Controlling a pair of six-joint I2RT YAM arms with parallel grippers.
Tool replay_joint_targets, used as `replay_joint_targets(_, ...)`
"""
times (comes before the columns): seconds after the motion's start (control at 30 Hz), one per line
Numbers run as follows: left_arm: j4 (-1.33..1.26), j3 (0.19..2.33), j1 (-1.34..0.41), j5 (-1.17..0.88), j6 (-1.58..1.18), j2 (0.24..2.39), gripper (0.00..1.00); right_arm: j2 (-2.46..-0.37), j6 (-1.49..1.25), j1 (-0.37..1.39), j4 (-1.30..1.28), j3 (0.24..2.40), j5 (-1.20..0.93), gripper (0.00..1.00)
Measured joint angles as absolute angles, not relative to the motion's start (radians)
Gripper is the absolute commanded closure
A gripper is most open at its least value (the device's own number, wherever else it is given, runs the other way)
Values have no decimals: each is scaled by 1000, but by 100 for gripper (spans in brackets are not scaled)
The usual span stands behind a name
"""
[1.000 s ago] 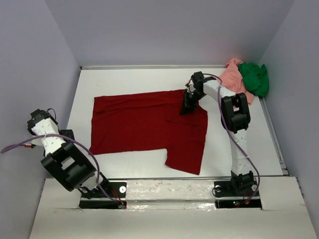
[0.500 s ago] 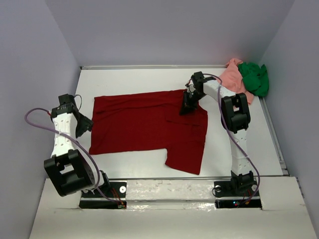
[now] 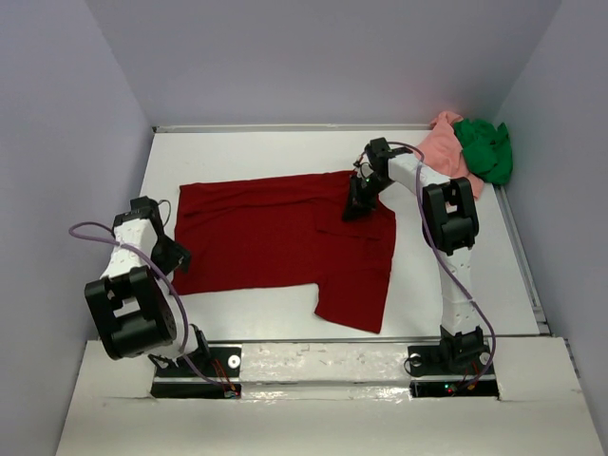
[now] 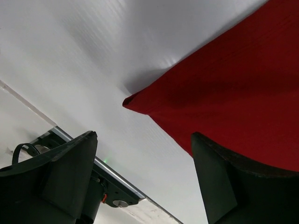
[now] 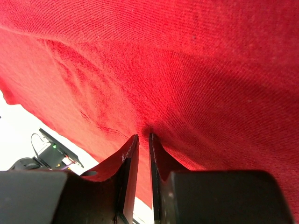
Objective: Fold and stack the t-shirts
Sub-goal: Grap the side of the flattened tshirt closest away from the robot with both arms
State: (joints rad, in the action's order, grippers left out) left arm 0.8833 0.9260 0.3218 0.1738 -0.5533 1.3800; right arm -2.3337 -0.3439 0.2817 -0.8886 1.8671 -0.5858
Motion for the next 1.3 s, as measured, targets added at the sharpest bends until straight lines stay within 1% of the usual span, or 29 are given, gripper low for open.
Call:
replay_joint_targets(0.27,862,837,322,142,-592,1400,10,-2328,-344,282,-885,1852,-587,80)
replay_joint_targets(0.4,851,817,322,134,-610,1420,14,-2325,-344,282,-883,1847,-588,80)
replay_joint_targets(0.57,829,815,322,136,-636,1438,27,-2323,-344,282,-881,1837,-596,80)
replay_joint_targets(0.67,815,815,322,136,-649,1450,31,-2323,-344,282,-881,1837,-598,80)
replay_joint_targets(0.7,811,815,322,136,-653,1452,34,-2323,-344,282,-881,1837,-599,79)
replay_joint_targets(0.77,801,815,322,136,-659,1457,37,-2323,-344,282,-881,1837,-599,79)
replay_joint_targets(0.8,796,816,322,136,-664,1464,42,-2323,-344,282,-881,1837,-599,79)
replay_joint_targets(0.83,794,816,322,136,-665,1468,44,-2323,-344,282,-881,1836,-599,79)
replay_joint_targets(0.97,785,818,322,136,-673,1502,47,-2323,-344,281,-881,1835,-601,79)
replay_joint_targets(1.0,784,819,322,136,-674,1509,51,-2323,-344,281,-881,1835,-601,79)
replay_joint_targets(1.03,783,821,322,137,-675,1515,53,-2323,-344,281,-881,1835,-601,79)
replay_joint_targets(1.1,783,828,322,139,-680,1523,64,-2323,-344,278,-881,1835,-601,79)
replay_joint_targets(1.17,781,838,322,141,-685,1531,71,-2323,-344,276,-881,1835,-602,79)
replay_joint_targets(1.2,779,841,322,140,-687,1536,78,-2323,-344,275,-881,1835,-602,79)
replay_joint_targets(1.23,778,842,322,140,-689,1540,83,-2323,-344,274,-881,1835,-602,79)
replay_joint_targets(1.27,774,844,322,139,-691,1549,92,-2323,-344,274,-881,1835,-602,79)
replay_joint_targets(1.3,773,844,322,136,-692,1554,96,-2323,-344,274,-881,1835,-602,79)
